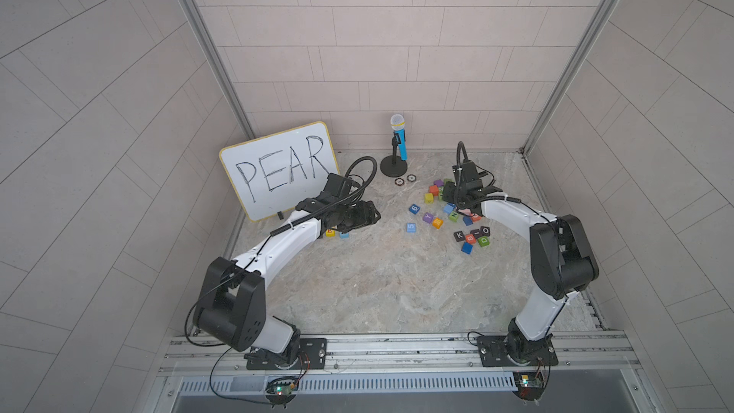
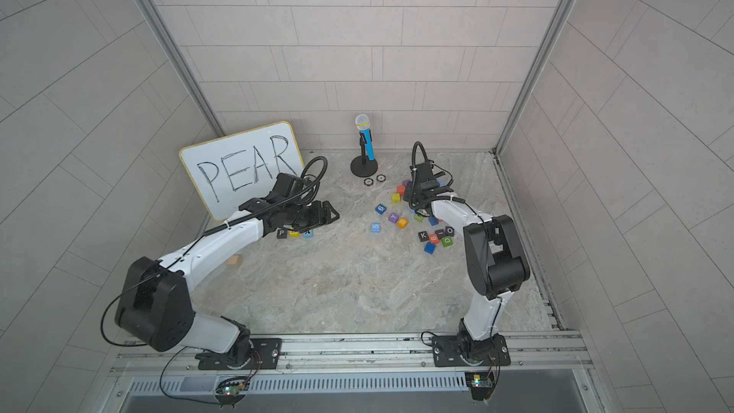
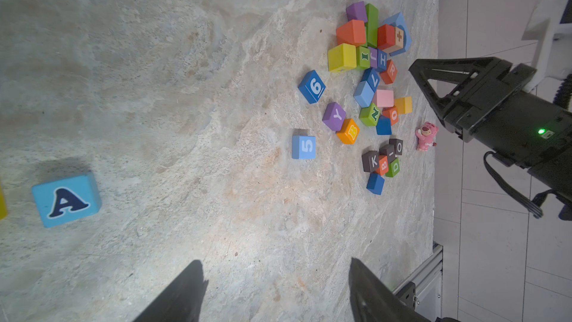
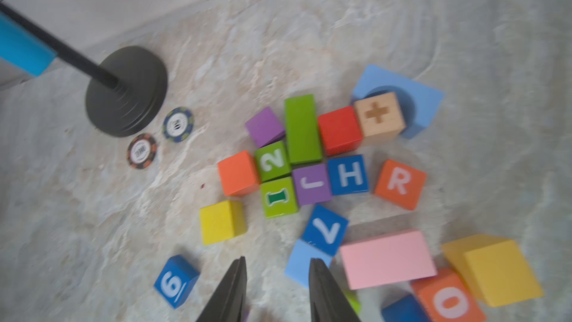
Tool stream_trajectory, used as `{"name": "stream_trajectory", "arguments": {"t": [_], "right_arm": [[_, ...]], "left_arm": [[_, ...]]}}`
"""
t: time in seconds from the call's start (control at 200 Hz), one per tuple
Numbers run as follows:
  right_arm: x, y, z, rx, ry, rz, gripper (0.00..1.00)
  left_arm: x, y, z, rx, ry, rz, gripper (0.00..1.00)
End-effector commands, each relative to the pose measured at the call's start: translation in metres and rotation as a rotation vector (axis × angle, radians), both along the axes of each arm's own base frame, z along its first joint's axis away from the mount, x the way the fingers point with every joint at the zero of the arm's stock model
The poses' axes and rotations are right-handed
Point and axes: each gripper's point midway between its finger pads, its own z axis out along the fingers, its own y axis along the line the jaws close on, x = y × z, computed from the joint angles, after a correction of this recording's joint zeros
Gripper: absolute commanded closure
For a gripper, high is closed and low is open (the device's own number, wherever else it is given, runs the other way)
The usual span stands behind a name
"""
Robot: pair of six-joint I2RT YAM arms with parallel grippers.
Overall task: Spell the uppercase word “pear” with letter blocks
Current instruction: Pick up the letter block from the center of the board.
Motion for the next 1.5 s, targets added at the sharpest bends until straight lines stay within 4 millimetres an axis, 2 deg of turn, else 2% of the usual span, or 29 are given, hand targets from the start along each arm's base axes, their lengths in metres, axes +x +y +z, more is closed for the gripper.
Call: {"name": "stream_trajectory", "arguments": {"t": [0.0,0.11,0.28,0.675,1.166,1.496], "right_arm": [[0.004,-0.034,-0.002,-0.114,0.014,-0.080,0.63],[0.009,-0.060,-0.009,-0.179,0.048,-0.129,0.63],[0.012,-0.081,-0.020,-0.217,0.107,-0.162,0.63],[0.017,-0.088,-0.049,-0.182,0.176,-0.166,0.62],[0.033,-0.087,-0.061,-0.095,0.180,-0.194,0.55],[0.034,-0.088,-0.071,-0.097,0.208,-0.200,0.53]], "left_arm": [[0.009,-0.010,0.006,0.000,-0.022,-0.025,0.23],[0.015,-0.018,0.000,0.010,-0.008,-0.037,0.24],[0.024,-0.032,-0.004,0.013,0.004,-0.059,0.24],[0.032,-0.058,-0.013,0.020,0.026,-0.096,0.25],[0.032,-0.057,-0.017,0.048,0.033,-0.103,0.25],[0.031,-0.054,-0.019,0.064,0.034,-0.107,0.25]]}}
